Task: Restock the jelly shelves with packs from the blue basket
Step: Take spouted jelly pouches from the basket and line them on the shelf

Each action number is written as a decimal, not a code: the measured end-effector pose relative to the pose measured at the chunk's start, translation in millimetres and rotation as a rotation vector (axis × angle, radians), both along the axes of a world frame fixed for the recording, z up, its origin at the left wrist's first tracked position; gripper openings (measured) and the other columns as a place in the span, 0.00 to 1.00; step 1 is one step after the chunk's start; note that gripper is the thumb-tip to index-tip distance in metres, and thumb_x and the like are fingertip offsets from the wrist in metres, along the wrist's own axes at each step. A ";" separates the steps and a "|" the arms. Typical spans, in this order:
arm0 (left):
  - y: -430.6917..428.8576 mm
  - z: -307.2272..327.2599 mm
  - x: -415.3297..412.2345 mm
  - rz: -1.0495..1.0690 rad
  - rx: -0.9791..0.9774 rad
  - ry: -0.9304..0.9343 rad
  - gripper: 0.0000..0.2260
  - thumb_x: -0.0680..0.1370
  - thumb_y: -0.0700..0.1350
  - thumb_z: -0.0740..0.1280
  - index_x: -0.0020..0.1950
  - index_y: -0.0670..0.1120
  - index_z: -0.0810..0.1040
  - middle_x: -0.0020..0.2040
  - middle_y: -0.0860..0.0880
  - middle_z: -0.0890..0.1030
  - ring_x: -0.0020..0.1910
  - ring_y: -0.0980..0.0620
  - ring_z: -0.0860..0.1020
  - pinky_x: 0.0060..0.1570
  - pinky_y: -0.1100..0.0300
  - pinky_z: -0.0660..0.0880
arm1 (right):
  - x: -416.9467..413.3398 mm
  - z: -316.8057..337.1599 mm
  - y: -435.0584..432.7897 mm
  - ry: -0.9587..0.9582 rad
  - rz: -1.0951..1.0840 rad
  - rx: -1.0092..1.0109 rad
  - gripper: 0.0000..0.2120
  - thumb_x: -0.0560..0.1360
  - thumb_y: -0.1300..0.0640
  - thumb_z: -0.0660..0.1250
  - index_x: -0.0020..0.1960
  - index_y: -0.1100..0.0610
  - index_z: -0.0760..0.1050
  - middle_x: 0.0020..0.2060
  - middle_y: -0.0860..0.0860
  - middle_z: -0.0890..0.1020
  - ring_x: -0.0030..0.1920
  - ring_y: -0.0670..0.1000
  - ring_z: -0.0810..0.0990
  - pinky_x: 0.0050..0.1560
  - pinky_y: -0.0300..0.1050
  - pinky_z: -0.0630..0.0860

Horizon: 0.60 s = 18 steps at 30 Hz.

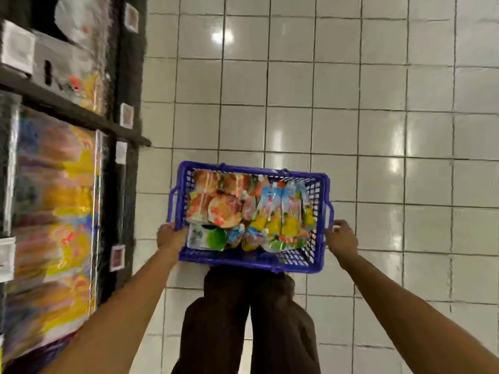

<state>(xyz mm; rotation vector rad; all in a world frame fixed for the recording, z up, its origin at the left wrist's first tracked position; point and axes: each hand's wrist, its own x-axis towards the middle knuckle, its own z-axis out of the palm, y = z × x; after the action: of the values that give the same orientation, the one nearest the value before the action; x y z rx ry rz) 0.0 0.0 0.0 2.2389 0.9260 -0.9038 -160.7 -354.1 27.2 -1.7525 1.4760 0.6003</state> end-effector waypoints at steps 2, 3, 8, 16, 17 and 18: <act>-0.4 -32.0 15.9 -0.008 0.087 -0.064 0.24 0.72 0.46 0.76 0.62 0.34 0.76 0.59 0.34 0.79 0.57 0.35 0.78 0.59 0.44 0.76 | 5.8 -37.9 -2.8 -0.025 -0.166 -0.006 0.29 0.76 0.52 0.70 0.71 0.62 0.64 0.61 0.63 0.77 0.58 0.64 0.78 0.58 0.56 0.75; -0.3 -47.1 25.0 0.008 0.097 -0.098 0.26 0.70 0.47 0.77 0.62 0.35 0.75 0.58 0.37 0.80 0.56 0.36 0.79 0.57 0.46 0.76 | 9.1 -53.5 -3.2 -0.052 -0.247 0.013 0.32 0.75 0.51 0.71 0.72 0.61 0.62 0.62 0.63 0.76 0.58 0.64 0.78 0.58 0.56 0.76; 14.7 -93.2 47.0 0.064 0.006 -0.072 0.22 0.70 0.52 0.77 0.57 0.43 0.74 0.50 0.45 0.79 0.43 0.46 0.77 0.45 0.54 0.75 | 5.6 -113.4 -8.5 -0.054 -0.443 0.024 0.24 0.72 0.48 0.73 0.62 0.60 0.73 0.52 0.59 0.82 0.50 0.61 0.81 0.56 0.60 0.78; 12.2 -81.6 64.6 0.081 -0.179 0.069 0.17 0.72 0.52 0.75 0.54 0.44 0.78 0.46 0.44 0.83 0.40 0.47 0.81 0.33 0.60 0.73 | 9.6 -118.6 -22.6 -0.031 -0.540 0.120 0.16 0.73 0.50 0.74 0.53 0.60 0.76 0.44 0.59 0.83 0.40 0.58 0.81 0.48 0.56 0.80; 8.6 -75.6 65.1 0.084 -0.200 0.064 0.17 0.72 0.54 0.76 0.54 0.45 0.78 0.46 0.44 0.83 0.41 0.48 0.81 0.34 0.60 0.73 | 10.0 -114.8 -24.8 -0.023 -0.539 0.120 0.16 0.73 0.50 0.73 0.53 0.60 0.75 0.44 0.59 0.83 0.39 0.58 0.81 0.47 0.56 0.80; 6.0 -69.7 65.4 0.086 -0.205 0.056 0.18 0.71 0.54 0.76 0.53 0.46 0.79 0.46 0.45 0.83 0.41 0.48 0.81 0.34 0.60 0.74 | 9.8 -111.1 -26.8 -0.020 -0.535 0.108 0.15 0.73 0.50 0.73 0.52 0.59 0.75 0.44 0.59 0.82 0.39 0.58 0.80 0.48 0.57 0.80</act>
<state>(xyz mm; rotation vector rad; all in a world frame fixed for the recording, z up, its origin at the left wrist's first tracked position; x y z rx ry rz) 65.4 6.0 -69.7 1.9957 0.9040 -0.9800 -150.9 -380.9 -83.8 -1.2014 1.7687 0.3694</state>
